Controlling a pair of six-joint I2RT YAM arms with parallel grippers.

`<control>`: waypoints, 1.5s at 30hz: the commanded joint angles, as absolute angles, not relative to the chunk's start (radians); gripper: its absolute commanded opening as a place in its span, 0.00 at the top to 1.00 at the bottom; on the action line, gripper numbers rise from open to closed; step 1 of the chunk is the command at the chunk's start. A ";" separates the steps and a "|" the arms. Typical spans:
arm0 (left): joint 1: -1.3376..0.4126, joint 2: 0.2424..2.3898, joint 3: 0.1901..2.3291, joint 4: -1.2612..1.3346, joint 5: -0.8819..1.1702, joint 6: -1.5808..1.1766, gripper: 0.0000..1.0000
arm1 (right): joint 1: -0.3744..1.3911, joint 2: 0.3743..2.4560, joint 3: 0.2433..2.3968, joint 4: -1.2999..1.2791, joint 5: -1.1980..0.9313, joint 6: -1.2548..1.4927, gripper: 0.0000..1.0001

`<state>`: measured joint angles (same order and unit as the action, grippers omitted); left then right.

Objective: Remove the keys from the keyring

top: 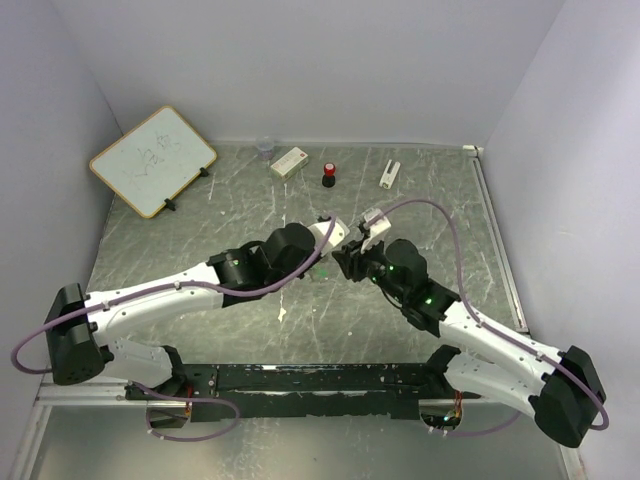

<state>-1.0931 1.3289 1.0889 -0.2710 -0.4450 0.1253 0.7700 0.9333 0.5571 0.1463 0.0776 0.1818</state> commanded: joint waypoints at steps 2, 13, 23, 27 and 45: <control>-1.162 1.368 1.189 -0.356 -0.599 0.113 0.93 | 0.777 0.903 0.462 0.346 0.017 0.173 0.64; -1.246 1.319 1.217 -0.334 -0.618 0.075 0.93 | 0.778 0.856 0.263 0.594 -0.048 0.200 0.60; -1.258 1.261 1.198 -0.311 -0.590 0.063 0.93 | 0.778 0.892 0.236 0.712 -0.086 0.206 0.55; -1.259 1.242 1.185 -0.303 -0.584 0.057 0.93 | 0.778 0.904 0.242 0.730 -0.092 0.214 0.55; -1.272 1.235 1.188 -0.302 -0.596 0.046 0.93 | 0.789 0.951 0.263 0.779 -0.136 0.238 0.55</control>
<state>-1.2625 1.2602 1.1835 -0.3412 -0.5819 0.0521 0.7769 0.9421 0.2455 0.7433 -0.1249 0.2352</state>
